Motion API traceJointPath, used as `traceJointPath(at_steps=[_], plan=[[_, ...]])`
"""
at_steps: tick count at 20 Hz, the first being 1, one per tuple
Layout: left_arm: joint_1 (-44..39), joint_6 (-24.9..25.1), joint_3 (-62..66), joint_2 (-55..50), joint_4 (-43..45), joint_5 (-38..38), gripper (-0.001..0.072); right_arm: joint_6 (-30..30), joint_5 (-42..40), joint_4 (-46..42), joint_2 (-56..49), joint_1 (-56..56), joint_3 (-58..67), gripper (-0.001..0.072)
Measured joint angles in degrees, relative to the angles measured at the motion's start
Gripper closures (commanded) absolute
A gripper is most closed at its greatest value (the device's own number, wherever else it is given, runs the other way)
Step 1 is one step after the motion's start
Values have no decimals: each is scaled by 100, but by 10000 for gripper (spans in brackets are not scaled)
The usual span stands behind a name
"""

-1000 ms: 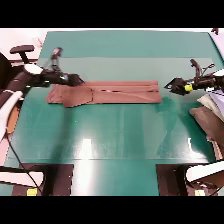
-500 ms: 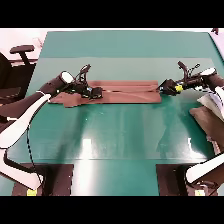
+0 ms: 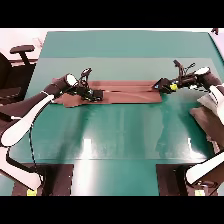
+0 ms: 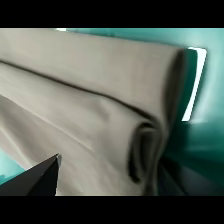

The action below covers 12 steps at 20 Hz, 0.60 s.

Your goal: Fold the shirts.

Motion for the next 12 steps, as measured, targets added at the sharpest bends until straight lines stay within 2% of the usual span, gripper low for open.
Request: traceJointPath(at_steps=[1,3,12], plan=[[-2,-20,0,-9,2,2,690,0,-37,-13,-4,76,0,175],[-4,-50,0,-17,17,7,690,22,-103,-136,-22,243,-9,700],[-118,-127,2,-24,-7,44,690,-44,-22,140,601,306,0,691]])
